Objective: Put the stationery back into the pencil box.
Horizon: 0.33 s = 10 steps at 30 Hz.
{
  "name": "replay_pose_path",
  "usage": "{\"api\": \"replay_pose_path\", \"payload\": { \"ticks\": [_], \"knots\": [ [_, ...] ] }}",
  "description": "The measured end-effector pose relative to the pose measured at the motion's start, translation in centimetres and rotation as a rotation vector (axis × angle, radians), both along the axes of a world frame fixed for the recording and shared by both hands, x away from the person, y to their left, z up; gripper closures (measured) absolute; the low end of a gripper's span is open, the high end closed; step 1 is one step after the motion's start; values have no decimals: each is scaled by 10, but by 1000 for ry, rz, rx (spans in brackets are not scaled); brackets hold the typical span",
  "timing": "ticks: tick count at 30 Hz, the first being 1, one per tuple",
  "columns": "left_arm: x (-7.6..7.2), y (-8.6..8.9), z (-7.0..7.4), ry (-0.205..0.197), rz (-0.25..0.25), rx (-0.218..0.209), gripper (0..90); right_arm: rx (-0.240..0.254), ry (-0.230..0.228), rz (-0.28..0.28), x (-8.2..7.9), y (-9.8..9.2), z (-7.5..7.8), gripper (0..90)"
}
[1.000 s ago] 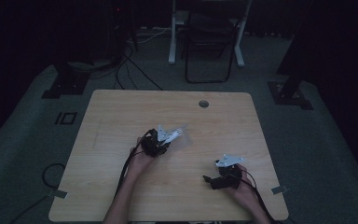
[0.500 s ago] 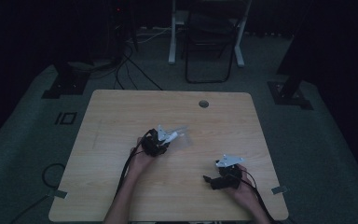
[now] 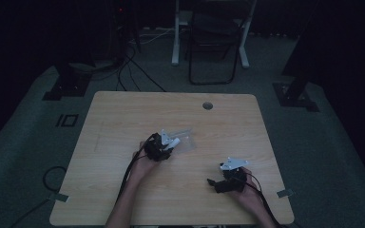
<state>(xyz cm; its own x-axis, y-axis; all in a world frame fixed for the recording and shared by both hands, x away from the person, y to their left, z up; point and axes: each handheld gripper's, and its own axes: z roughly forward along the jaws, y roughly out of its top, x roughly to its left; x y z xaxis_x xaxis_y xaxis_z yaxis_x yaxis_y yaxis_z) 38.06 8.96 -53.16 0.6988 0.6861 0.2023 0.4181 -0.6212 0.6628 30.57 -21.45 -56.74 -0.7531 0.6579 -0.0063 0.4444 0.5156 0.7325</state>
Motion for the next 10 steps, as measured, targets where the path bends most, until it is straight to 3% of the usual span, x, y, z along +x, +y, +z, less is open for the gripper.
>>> {"api": "replay_pose_path", "payload": {
  "ticks": [10],
  "knots": [
    [-38, 10, 8, -83, 2, -6, 538, 1, 0, 0, 0, 0, 0, 130]
  ]
}}
